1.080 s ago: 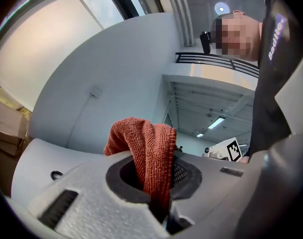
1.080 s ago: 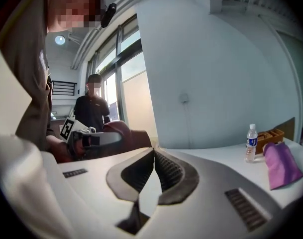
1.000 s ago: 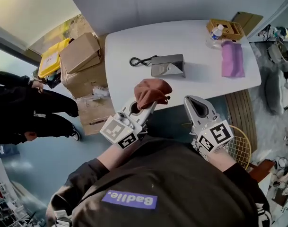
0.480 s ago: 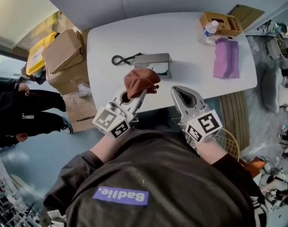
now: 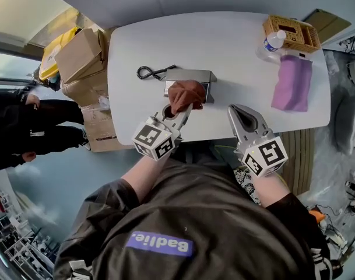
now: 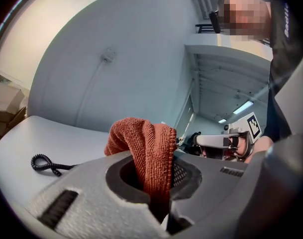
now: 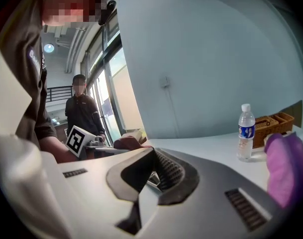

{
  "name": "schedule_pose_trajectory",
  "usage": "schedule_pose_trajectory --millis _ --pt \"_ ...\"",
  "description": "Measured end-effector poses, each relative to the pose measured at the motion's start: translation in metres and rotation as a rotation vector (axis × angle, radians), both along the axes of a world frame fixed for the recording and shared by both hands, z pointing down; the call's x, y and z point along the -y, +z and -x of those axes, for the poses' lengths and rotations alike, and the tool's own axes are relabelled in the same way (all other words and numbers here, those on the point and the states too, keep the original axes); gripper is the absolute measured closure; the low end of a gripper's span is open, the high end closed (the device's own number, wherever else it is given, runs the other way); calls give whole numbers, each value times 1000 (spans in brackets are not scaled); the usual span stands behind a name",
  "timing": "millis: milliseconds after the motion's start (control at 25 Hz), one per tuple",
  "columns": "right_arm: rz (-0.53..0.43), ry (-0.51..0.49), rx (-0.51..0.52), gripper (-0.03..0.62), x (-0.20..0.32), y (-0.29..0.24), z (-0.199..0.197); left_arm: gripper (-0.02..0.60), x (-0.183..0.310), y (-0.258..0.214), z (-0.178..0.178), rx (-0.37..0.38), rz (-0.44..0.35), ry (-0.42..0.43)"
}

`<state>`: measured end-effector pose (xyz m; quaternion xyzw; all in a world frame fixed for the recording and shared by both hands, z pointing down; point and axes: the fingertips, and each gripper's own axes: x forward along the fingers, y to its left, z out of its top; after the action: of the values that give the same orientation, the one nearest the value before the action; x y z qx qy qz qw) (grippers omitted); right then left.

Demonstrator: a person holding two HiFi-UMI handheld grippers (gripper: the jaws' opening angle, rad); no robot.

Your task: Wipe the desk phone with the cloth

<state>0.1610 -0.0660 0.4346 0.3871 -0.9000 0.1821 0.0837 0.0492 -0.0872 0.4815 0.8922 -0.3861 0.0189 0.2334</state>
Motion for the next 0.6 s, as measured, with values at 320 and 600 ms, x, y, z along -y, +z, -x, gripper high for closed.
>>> schedule_pose_trajectory --millis 320,600 --pt "55 56 -57 566 4 19 -18 549 21 58 -23 67 83 63" --pt "92 97 -100 567 -1 29 -21 549 28 89 4 167 166 60"
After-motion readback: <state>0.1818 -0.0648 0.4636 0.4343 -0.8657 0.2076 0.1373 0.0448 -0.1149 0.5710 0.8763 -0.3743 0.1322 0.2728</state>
